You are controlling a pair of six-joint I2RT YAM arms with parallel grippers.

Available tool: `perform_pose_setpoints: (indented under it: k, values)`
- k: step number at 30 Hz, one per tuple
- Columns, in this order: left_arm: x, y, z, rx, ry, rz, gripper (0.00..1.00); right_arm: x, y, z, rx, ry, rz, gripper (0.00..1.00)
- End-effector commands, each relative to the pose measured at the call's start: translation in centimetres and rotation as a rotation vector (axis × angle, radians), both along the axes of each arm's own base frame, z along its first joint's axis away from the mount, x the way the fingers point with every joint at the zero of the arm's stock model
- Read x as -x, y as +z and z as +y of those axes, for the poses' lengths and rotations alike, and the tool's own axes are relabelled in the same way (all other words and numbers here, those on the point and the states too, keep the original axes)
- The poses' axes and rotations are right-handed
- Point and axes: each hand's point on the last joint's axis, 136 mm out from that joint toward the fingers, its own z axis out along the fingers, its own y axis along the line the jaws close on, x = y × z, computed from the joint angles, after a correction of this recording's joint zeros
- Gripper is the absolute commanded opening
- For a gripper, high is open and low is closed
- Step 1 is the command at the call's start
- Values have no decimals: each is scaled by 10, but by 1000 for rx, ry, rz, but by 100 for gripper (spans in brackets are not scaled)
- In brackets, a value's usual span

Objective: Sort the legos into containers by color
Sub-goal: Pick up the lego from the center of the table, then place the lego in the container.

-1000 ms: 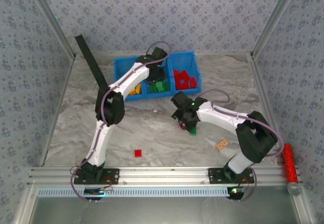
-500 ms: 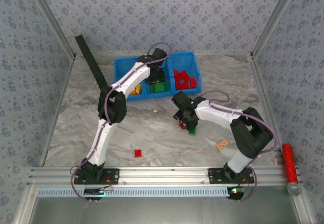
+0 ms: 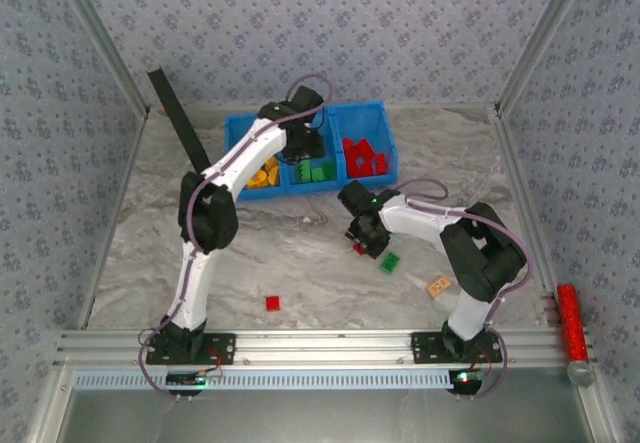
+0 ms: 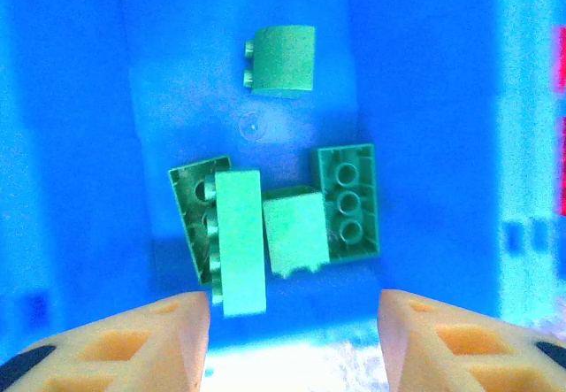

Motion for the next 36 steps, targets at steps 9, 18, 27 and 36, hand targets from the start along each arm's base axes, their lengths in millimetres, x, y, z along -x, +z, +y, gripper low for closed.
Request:
perform_pose_setpoints:
  k: [9, 18, 27, 36]
  values:
    - [108, 52, 55, -31, -116, -33, 54, -31, 11, 5, 76, 235, -47, 30]
    - [197, 24, 102, -59, -30, 47, 55, -79, 90, -13, 251, 497, -228, 28]
    - [241, 4, 64, -24, -125, 59, 56, -145, 141, -39, 338, 546, -374, 28]
    - [253, -12, -24, -29, -372, 28, 56, -206, 140, -33, 395, 634, -440, 29]
